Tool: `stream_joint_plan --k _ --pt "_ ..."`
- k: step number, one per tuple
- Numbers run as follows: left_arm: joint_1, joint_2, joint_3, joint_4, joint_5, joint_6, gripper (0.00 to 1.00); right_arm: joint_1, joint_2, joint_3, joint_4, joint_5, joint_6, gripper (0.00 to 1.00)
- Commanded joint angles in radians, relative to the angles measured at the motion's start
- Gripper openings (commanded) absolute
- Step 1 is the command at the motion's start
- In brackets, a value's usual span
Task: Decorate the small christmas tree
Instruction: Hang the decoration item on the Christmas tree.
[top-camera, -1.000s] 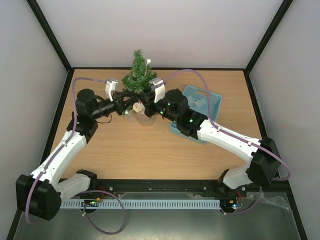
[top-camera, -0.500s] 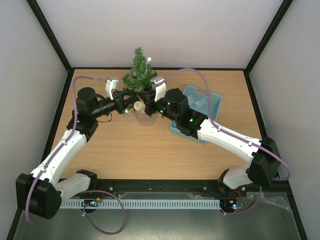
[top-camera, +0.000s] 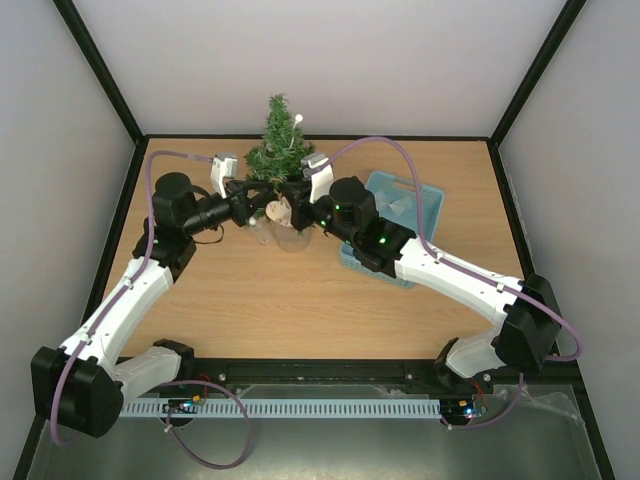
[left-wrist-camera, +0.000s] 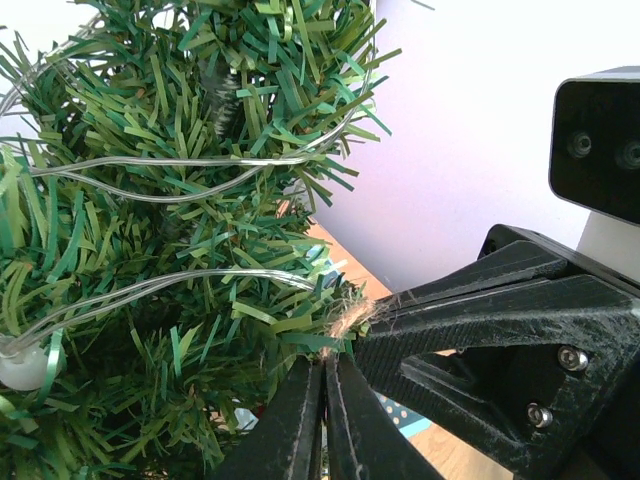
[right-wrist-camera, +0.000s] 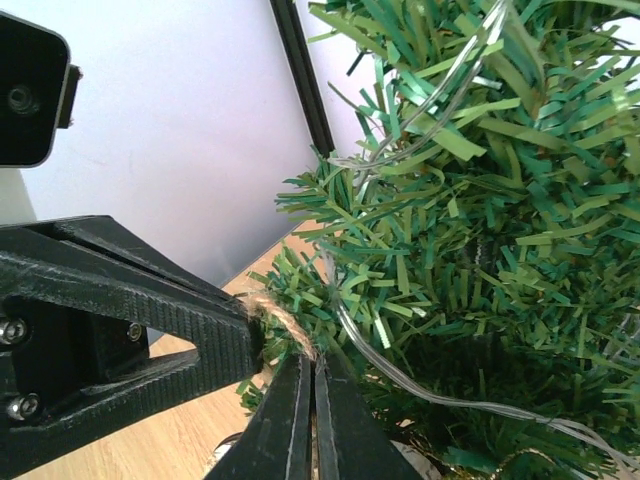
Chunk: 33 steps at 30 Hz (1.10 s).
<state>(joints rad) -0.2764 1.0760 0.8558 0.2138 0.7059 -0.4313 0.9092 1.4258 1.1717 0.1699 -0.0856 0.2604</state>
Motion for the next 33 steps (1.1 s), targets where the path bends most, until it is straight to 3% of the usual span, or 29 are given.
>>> stream_joint_plan --k 1,13,33 --pt "-0.002 -0.018 0.031 -0.016 -0.010 0.000 0.05 0.004 -0.011 0.048 0.007 -0.049 -0.007 0.02" --pt "-0.002 -0.022 0.047 -0.047 -0.009 -0.013 0.05 0.003 -0.014 0.040 0.047 -0.011 0.039 0.02" --pt "-0.001 -0.009 0.042 -0.066 -0.058 -0.019 0.18 0.003 0.033 0.049 0.049 0.019 0.061 0.02"
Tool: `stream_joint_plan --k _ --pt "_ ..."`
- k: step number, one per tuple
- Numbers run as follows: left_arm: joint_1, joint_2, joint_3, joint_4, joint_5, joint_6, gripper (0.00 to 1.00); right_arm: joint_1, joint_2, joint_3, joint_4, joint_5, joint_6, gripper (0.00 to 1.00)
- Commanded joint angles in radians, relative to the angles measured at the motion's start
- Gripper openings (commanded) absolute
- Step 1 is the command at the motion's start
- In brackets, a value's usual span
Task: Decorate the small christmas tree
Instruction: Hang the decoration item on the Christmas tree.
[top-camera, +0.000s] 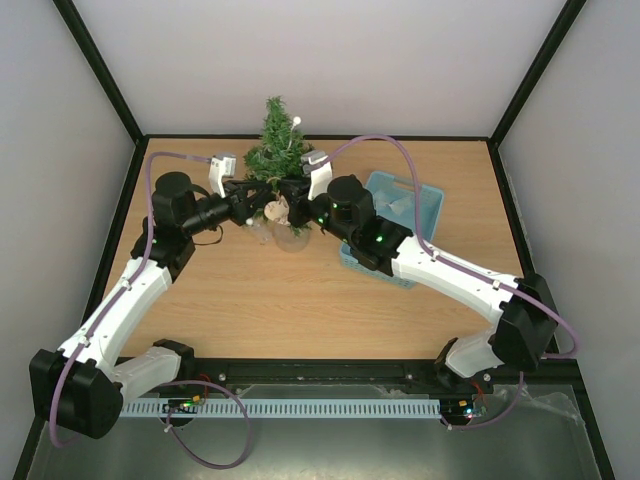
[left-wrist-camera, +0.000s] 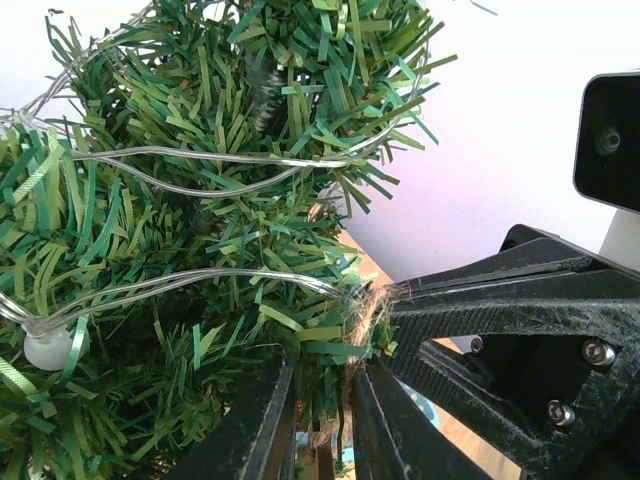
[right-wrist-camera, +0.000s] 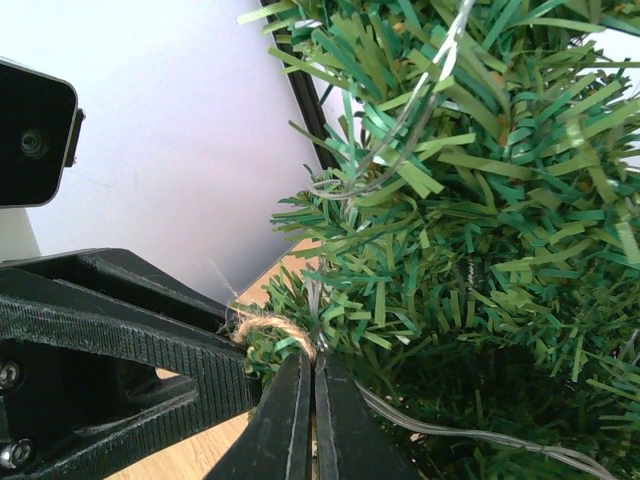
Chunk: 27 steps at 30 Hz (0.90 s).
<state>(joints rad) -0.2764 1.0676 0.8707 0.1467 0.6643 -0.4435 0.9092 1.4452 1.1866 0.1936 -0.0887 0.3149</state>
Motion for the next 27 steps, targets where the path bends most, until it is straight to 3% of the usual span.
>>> stream_joint_plan --k 1,13,27 --pt "-0.002 0.002 0.027 0.001 -0.014 -0.006 0.18 0.004 0.015 0.034 0.022 0.023 0.006 0.02" --pt "-0.003 -0.009 0.023 -0.039 -0.043 -0.003 0.26 0.005 0.010 0.022 0.016 0.015 0.012 0.07" --pt "-0.003 -0.066 0.013 -0.118 -0.091 0.023 0.37 0.004 -0.121 -0.069 -0.026 -0.001 -0.010 0.24"
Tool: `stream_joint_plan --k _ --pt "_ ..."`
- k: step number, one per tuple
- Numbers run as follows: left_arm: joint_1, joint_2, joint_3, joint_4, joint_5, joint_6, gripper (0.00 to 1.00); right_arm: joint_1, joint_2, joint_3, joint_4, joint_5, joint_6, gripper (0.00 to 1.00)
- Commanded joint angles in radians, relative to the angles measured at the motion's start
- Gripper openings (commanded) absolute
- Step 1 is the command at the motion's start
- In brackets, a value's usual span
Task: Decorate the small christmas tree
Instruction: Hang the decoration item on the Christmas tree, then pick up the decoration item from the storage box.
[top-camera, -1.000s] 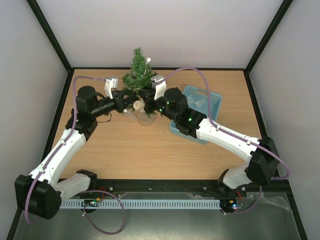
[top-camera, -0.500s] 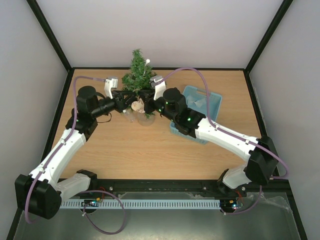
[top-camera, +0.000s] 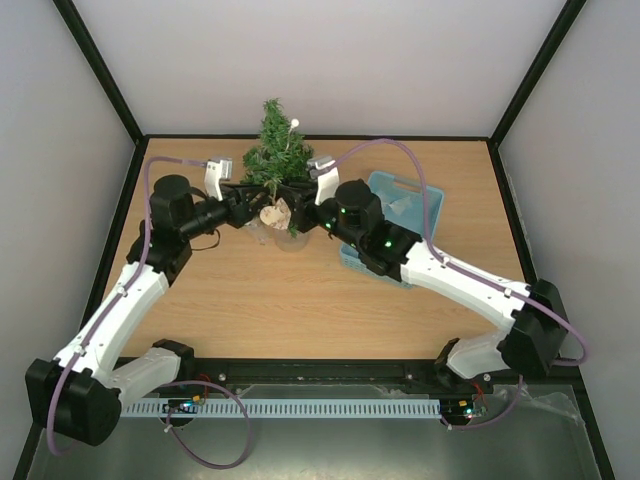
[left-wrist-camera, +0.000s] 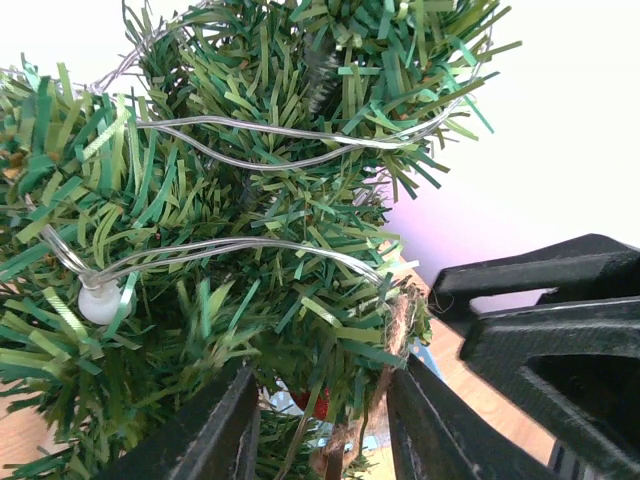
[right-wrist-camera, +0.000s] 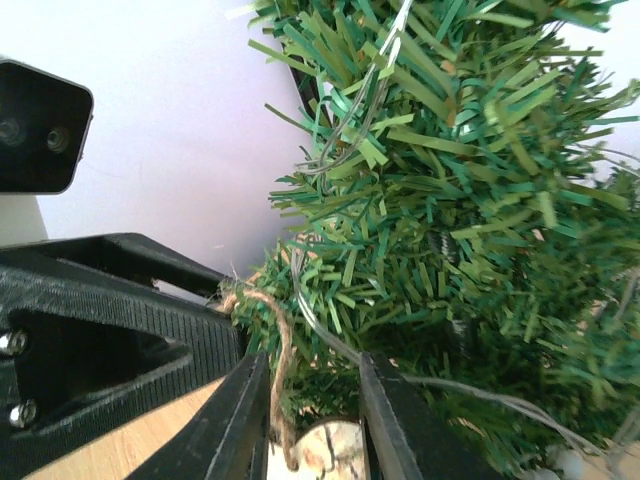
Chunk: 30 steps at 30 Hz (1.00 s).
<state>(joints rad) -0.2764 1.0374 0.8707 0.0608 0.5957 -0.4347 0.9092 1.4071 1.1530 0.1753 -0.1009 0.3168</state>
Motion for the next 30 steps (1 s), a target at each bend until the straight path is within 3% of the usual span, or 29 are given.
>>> stream_joint_plan --k 1,9,14,19,25,30 --pt "-0.002 -0.041 0.016 -0.037 -0.027 0.014 0.39 0.003 -0.098 -0.044 -0.011 0.017 -0.013 0.26" --pt "0.000 -0.071 0.015 -0.108 -0.131 0.069 0.44 0.005 -0.194 -0.085 -0.108 0.185 -0.067 0.45" --pt "-0.001 -0.135 0.008 -0.174 -0.193 0.119 0.67 -0.017 -0.206 -0.071 -0.237 0.359 -0.099 0.55" --pt "0.000 -0.223 -0.053 -0.194 -0.257 0.162 0.72 -0.158 -0.149 -0.107 -0.274 0.311 -0.079 0.50" --pt "-0.002 -0.273 -0.102 -0.283 -0.349 0.220 0.83 -0.342 0.023 -0.089 -0.307 0.248 -0.061 0.50" --pt "-0.010 -0.319 -0.160 -0.260 -0.389 0.221 0.99 -0.465 0.221 -0.023 -0.340 0.210 -0.109 0.43"
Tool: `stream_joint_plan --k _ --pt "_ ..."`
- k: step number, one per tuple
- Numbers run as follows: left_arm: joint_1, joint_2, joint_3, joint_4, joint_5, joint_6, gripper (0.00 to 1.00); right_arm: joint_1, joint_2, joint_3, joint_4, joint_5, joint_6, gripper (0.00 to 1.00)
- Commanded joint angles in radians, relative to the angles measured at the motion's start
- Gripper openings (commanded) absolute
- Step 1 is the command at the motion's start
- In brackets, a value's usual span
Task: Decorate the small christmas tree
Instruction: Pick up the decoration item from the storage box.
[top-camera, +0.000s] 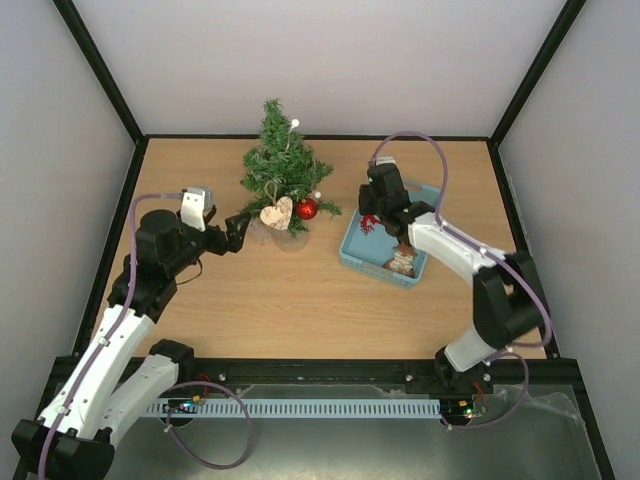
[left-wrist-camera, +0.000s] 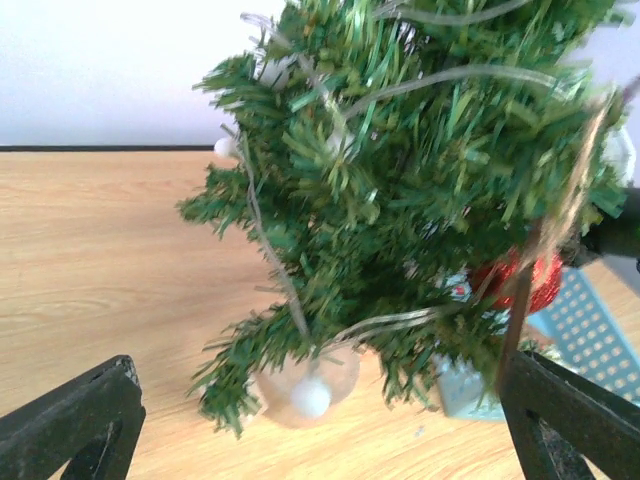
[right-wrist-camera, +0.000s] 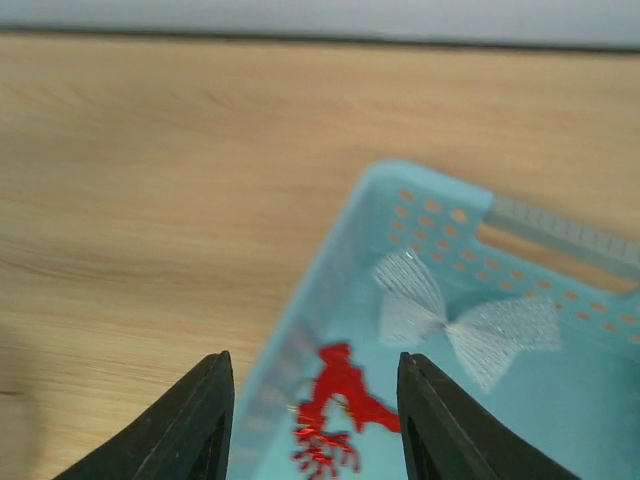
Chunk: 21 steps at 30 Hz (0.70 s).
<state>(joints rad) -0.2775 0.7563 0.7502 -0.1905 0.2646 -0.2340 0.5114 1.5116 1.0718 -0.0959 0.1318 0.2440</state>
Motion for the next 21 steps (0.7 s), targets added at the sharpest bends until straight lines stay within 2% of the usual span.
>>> stream_joint_plan --k 1,4,6,9,13,16,21 --pt "-0.011 -0.041 -0.052 -0.005 -0.069 0.023 0.99 -0.091 0.161 0.084 -0.087 -0.029 -0.056 0.43" --pt "-0.026 -0.047 -0.081 0.001 -0.120 0.030 0.99 -0.151 0.288 0.153 -0.125 -0.021 -0.057 0.42" --pt "-0.032 -0.050 -0.086 -0.001 -0.148 0.031 0.99 -0.194 0.354 0.192 -0.143 -0.036 0.039 0.39" --pt "-0.043 -0.052 -0.101 0.009 -0.191 0.029 0.99 -0.218 0.399 0.186 -0.075 -0.063 0.139 0.42" --pt "-0.057 -0.065 -0.101 0.001 -0.227 0.052 0.99 -0.228 0.475 0.237 -0.066 0.026 0.308 0.40" --pt "-0.058 -0.072 -0.105 -0.005 -0.205 0.064 0.99 -0.230 0.492 0.246 -0.074 0.097 0.433 0.39" --pt "-0.078 -0.070 -0.106 -0.006 -0.185 0.088 0.99 -0.254 0.461 0.205 -0.025 0.173 0.507 0.35"
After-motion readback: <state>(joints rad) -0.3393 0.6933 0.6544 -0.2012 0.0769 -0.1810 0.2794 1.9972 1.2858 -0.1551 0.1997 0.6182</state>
